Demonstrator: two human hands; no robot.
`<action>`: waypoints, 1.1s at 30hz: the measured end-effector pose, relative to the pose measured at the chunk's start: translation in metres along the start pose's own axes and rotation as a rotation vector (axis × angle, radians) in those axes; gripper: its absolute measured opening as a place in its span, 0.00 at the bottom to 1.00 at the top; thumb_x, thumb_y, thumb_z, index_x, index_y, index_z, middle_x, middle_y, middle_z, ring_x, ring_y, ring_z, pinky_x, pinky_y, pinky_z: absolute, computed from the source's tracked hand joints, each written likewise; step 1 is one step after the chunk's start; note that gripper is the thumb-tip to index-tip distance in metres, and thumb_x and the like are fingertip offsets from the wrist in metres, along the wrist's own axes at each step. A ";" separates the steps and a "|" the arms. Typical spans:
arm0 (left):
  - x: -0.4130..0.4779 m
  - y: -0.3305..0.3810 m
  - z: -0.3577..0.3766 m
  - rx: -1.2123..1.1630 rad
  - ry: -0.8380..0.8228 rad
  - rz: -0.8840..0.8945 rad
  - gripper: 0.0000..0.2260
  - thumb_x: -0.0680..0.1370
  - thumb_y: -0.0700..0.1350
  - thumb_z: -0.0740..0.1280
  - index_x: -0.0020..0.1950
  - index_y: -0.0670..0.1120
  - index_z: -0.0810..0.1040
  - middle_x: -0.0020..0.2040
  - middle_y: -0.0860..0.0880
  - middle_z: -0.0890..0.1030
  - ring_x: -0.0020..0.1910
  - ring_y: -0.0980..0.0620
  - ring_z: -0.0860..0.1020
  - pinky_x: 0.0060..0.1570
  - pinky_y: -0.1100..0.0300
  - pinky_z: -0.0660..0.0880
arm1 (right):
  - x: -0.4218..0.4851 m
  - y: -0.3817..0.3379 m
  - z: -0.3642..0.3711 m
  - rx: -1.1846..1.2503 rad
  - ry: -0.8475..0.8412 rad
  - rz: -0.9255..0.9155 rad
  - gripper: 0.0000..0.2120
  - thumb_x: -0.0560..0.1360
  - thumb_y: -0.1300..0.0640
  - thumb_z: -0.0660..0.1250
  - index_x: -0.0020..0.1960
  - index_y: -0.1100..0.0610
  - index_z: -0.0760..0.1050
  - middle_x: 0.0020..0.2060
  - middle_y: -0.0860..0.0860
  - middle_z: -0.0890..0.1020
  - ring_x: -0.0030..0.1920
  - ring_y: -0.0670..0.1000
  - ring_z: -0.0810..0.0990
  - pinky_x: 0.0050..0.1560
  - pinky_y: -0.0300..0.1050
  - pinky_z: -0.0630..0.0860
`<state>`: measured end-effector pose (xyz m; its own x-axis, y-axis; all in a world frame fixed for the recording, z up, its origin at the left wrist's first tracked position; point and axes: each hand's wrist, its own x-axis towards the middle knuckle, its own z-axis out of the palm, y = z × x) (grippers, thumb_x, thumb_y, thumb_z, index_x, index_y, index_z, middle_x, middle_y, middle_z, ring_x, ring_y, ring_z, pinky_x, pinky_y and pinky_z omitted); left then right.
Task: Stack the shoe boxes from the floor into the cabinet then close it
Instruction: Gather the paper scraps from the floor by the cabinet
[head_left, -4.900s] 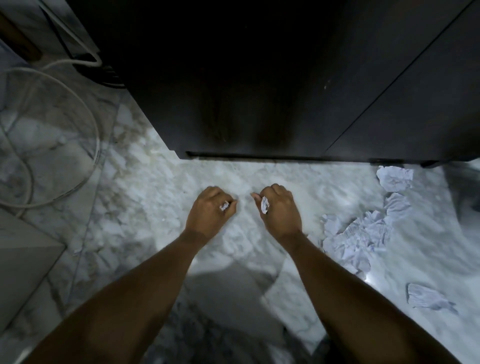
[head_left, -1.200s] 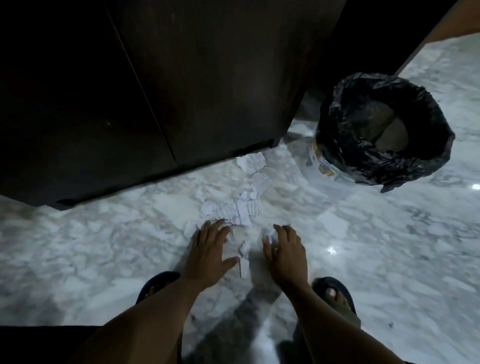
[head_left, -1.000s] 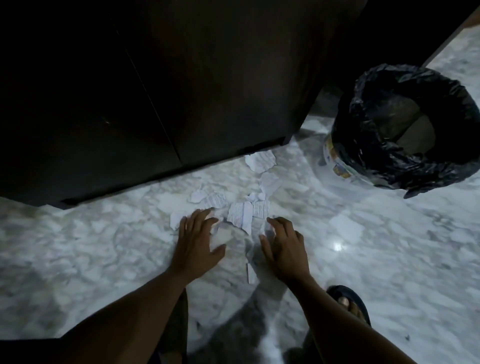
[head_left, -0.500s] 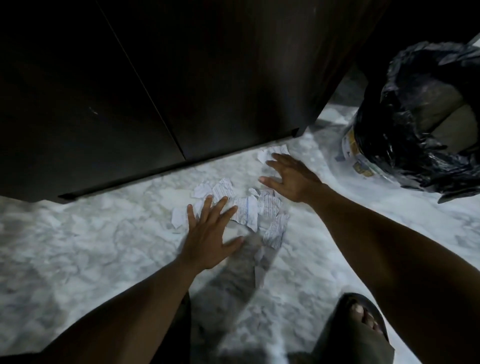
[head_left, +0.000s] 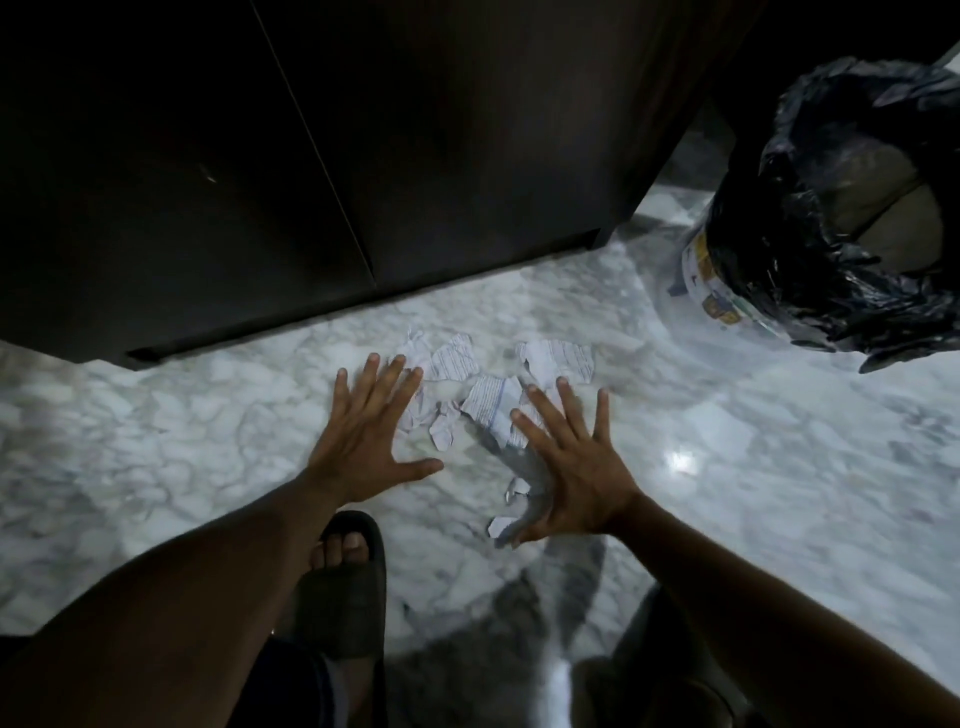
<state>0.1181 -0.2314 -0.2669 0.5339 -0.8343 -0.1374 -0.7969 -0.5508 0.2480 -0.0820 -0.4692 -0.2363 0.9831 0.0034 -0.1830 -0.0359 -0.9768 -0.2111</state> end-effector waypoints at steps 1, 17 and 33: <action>0.000 0.002 0.003 -0.017 -0.019 0.014 0.52 0.69 0.80 0.57 0.82 0.50 0.48 0.82 0.47 0.47 0.81 0.45 0.40 0.76 0.35 0.45 | 0.002 -0.005 0.006 -0.003 0.012 0.033 0.65 0.56 0.13 0.57 0.80 0.51 0.48 0.80 0.59 0.54 0.79 0.68 0.47 0.68 0.81 0.44; 0.059 0.074 0.036 -0.130 0.251 -0.110 0.30 0.77 0.70 0.59 0.70 0.51 0.72 0.74 0.48 0.69 0.78 0.44 0.60 0.76 0.39 0.51 | 0.043 0.032 0.014 0.073 0.133 0.115 0.36 0.76 0.30 0.58 0.75 0.53 0.68 0.70 0.56 0.71 0.74 0.60 0.65 0.75 0.63 0.56; 0.056 0.080 0.032 -0.168 0.342 -0.204 0.16 0.79 0.51 0.63 0.65 0.49 0.78 0.53 0.45 0.75 0.56 0.41 0.72 0.61 0.43 0.72 | 0.041 0.033 0.025 0.196 0.284 0.273 0.12 0.73 0.54 0.60 0.53 0.58 0.74 0.50 0.55 0.76 0.52 0.59 0.73 0.58 0.51 0.65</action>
<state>0.0749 -0.3226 -0.2854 0.7615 -0.6372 0.1185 -0.6229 -0.6690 0.4056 -0.0474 -0.4959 -0.2746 0.9422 -0.3350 0.0085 -0.3075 -0.8745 -0.3750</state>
